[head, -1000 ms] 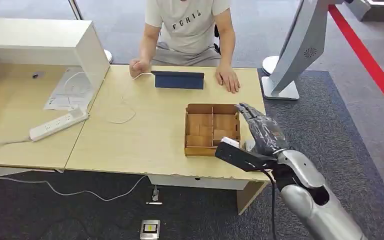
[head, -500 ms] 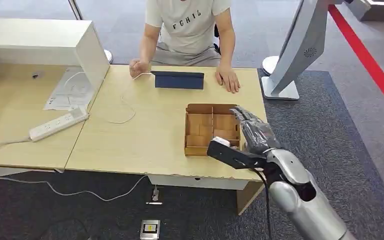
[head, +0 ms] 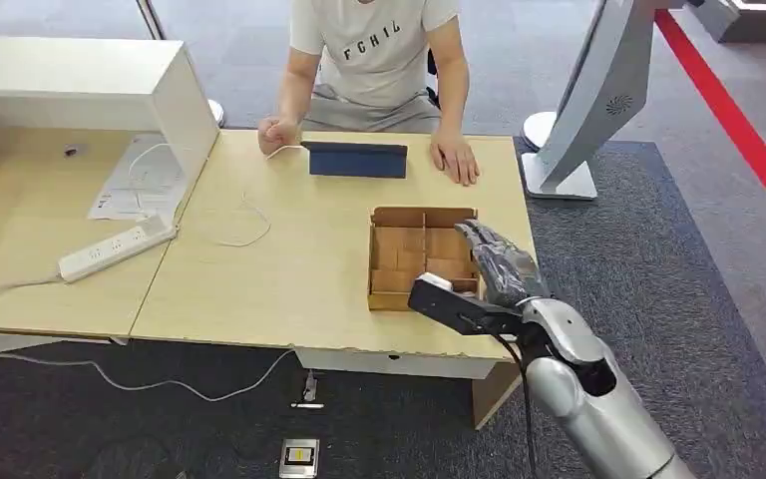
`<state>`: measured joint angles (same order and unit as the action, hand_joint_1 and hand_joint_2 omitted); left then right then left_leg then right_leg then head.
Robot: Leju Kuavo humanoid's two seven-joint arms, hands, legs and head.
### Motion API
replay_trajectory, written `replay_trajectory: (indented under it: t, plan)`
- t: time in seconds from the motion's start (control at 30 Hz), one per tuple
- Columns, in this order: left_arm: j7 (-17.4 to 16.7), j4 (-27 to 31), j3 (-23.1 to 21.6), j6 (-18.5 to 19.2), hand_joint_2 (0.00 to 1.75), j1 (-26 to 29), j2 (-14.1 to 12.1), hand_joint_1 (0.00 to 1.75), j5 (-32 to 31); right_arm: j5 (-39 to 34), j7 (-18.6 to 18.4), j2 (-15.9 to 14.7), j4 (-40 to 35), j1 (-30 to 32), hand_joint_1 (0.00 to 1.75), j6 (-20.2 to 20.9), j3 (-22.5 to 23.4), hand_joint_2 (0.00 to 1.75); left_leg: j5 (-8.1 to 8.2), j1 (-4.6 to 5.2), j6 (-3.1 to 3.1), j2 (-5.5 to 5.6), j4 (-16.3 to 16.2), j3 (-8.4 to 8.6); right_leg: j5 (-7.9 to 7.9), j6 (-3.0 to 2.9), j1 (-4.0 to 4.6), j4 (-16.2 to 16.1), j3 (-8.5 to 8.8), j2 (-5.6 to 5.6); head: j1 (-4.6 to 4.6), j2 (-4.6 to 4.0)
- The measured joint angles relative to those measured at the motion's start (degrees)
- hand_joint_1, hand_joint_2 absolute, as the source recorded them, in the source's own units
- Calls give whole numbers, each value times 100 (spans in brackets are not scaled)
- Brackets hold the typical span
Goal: Pass the card to the sensor for recognition and then transmit it.
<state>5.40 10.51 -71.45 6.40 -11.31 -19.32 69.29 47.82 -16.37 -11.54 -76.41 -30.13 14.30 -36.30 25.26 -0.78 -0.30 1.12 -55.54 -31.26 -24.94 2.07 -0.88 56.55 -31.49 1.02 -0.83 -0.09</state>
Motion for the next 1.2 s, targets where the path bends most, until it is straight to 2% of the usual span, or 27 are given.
replay_trajectory:
  t: [0.43,0.7,1.2]
  plan:
    - [-99,0,0,-15,0,-147,22,0,-42,322,398,389,1098,-182,0,-330,105,175,-2,0,-2,0,0,0,0,0,0,1,0,0,0,0]
    - [-116,0,-2,-39,0,-173,31,0,-52,378,584,529,1670,-317,0,-461,144,175,-2,0,-2,0,0,0,0,0,0,1,-1,0,0,0]
    - [-98,0,-4,-74,0,-173,44,0,-77,273,557,520,1821,-248,0,-321,249,175,-2,0,-2,-2,-1,1,0,0,0,1,-2,0,-2,0]
